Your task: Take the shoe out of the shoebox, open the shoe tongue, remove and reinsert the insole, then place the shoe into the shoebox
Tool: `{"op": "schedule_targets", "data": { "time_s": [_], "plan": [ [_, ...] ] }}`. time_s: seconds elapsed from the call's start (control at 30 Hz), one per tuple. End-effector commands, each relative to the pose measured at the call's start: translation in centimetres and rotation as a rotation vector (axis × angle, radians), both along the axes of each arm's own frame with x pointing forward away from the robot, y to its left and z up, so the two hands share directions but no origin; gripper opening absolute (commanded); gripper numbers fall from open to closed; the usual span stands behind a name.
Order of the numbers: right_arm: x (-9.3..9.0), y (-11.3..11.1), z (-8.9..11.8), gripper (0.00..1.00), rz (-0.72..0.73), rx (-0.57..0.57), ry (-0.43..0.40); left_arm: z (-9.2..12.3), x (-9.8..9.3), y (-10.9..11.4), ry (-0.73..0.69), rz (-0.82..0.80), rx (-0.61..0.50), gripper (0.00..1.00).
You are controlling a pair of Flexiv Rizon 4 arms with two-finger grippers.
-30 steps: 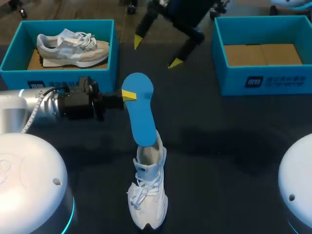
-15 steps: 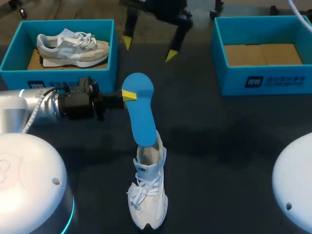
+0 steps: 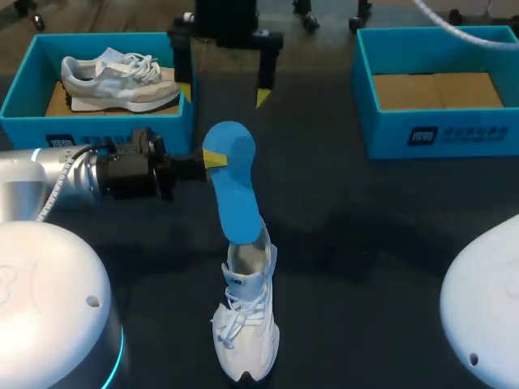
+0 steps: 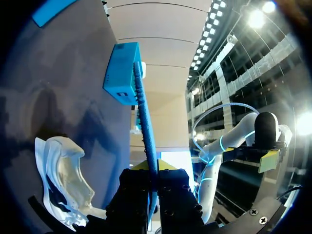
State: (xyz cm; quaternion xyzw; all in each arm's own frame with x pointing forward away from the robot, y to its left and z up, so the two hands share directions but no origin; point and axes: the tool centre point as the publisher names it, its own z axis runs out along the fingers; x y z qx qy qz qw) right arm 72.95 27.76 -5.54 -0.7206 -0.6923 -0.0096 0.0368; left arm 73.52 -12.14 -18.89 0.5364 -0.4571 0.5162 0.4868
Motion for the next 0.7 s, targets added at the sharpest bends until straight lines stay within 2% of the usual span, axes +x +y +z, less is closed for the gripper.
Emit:
{"op": "schedule_targets", "data": {
  "time_s": [0.03,0.3,0.43,0.7],
  "plan": [
    [0.0,1.0,-0.4,1.0,0.005,-0.154,0.009,0.1,-0.1,0.0,0.0,0.002,0.003,0.0],
    [-0.6,2.0,-1.4,1.0,0.037,-0.188,-0.036,0.1,-0.1,0.0,0.0,0.002,0.003,0.0],
    [-0.7,2.8,-2.2,1.0,0.036,-0.211,-0.025,0.1,-0.1,0.0,0.0,0.002,0.003,0.0],
    [-1.0,2.7,-2.7,1.0,0.018,-0.173,-0.026,0.1,-0.1,0.0,0.0,0.002,0.003,0.0]
  ]
}}
